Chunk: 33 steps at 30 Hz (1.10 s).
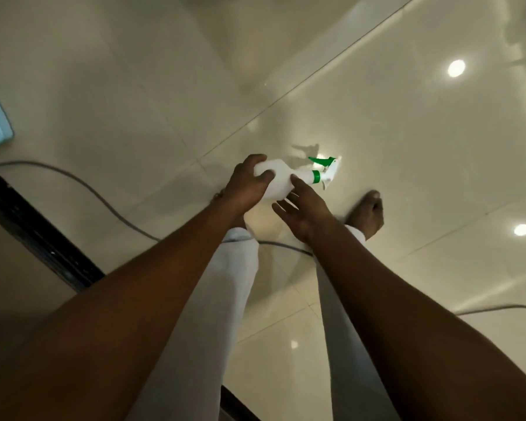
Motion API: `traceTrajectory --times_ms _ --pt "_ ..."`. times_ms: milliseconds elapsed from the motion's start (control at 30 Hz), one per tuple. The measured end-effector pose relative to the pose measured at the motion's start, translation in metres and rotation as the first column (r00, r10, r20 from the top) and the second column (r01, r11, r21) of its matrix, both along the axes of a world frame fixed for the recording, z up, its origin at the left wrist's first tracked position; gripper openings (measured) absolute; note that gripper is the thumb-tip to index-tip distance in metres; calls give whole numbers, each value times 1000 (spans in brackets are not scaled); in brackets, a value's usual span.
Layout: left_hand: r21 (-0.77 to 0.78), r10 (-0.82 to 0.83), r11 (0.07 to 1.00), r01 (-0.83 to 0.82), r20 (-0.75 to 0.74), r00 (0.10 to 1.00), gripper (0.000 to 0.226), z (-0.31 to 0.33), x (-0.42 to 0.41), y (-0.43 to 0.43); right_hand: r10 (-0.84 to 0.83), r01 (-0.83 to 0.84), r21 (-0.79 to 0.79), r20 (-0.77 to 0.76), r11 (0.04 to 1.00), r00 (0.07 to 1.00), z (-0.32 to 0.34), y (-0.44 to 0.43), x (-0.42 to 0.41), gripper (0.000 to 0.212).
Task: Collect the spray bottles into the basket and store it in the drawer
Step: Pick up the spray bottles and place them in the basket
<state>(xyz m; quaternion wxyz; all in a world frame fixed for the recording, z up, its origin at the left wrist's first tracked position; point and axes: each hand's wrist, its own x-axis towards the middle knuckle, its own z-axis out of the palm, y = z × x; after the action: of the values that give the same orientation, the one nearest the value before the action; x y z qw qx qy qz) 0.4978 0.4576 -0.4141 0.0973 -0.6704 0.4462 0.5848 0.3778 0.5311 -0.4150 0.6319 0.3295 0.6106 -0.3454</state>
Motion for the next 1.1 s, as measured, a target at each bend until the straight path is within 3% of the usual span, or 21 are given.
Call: traceTrajectory --times_ms 167,367,567,733,1100 --pt "-45 14 999 -19 -99 995 49 90 -29 -7 28 -35 -117 -57 993 998 90 0 -42 32" --pt "-42 -69 997 63 -162 984 67 211 -88 -15 0 -46 -268 -169 962 986 207 9 -107 34" --pt "-88 -185 982 170 -219 958 57 318 -161 -12 7 -109 -357 -275 928 962 315 30 -187 37" --pt "-131 -259 964 233 -248 933 57 399 -233 -6 -62 -67 -398 -301 915 952 388 49 -252 36" --pt "-216 -484 872 440 -240 841 61 477 -398 13 -226 26 -457 -390 889 893 466 90 -397 41"
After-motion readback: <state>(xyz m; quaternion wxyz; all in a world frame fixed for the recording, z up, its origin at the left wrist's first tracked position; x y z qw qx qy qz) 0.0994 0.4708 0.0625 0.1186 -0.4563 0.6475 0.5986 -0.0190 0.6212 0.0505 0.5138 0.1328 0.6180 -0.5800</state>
